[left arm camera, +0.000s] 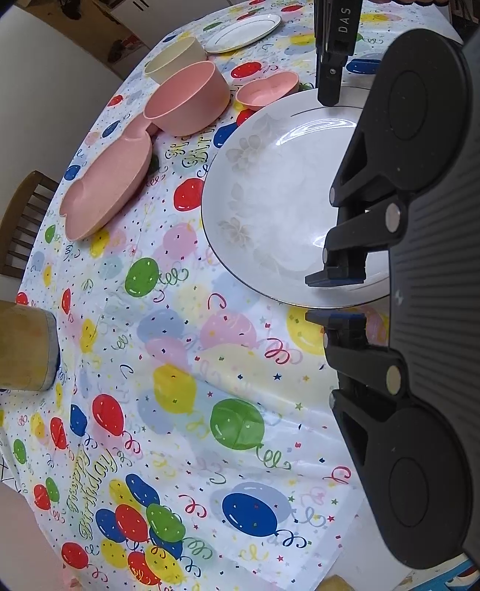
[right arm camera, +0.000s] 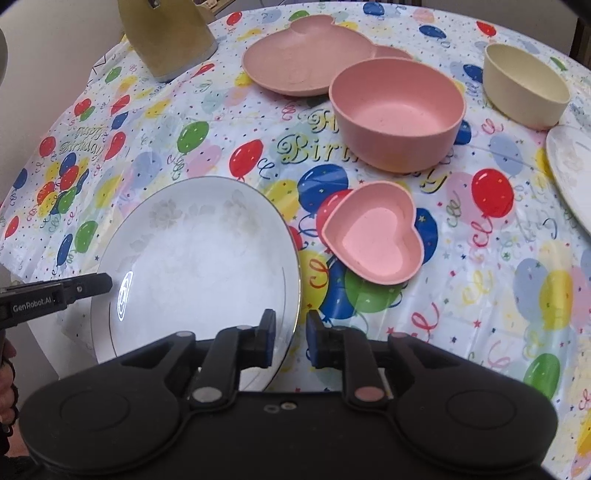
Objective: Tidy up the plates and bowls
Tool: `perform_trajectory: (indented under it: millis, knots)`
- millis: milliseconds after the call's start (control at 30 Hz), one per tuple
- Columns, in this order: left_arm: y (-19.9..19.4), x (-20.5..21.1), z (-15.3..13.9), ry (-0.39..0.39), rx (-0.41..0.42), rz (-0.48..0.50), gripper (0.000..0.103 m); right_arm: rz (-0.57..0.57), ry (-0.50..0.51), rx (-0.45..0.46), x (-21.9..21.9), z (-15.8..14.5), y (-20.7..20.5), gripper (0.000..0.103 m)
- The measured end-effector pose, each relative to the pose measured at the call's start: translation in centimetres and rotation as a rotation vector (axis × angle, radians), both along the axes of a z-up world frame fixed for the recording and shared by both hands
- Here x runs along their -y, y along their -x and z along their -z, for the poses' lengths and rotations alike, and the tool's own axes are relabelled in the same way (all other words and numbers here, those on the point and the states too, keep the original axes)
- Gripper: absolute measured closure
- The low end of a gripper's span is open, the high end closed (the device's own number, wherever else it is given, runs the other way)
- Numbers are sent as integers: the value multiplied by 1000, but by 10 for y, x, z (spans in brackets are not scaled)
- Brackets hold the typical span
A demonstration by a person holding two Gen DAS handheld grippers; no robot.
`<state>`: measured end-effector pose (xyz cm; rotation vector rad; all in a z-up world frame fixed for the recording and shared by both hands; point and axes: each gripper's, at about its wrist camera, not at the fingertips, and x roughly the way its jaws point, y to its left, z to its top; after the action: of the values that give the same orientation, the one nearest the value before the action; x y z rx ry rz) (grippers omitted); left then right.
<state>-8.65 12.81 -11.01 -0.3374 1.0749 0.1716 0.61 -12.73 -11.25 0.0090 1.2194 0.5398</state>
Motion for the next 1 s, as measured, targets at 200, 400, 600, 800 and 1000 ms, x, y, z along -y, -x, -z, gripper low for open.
perform_trajectory:
  millis: [200, 400, 600, 800, 1000]
  knots:
    - [4, -5, -10, -29, 10, 4, 91, 39, 19, 33, 3, -12, 4, 78]
    - [-1, -1, -23, -48, 42, 66, 91, 62, 33, 77, 0, -26, 9, 70]
    - [-10, 3, -35, -56, 87, 133, 90, 93, 41, 133, -3, -41, 16, 59]
    - [-17, 5, -46, -51, 125, 170, 75, 99, 56, 206, -6, -59, 26, 51]
    - [-19, 14, -54, -45, 168, 195, 47, 107, 62, 261, -4, -73, 31, 39]
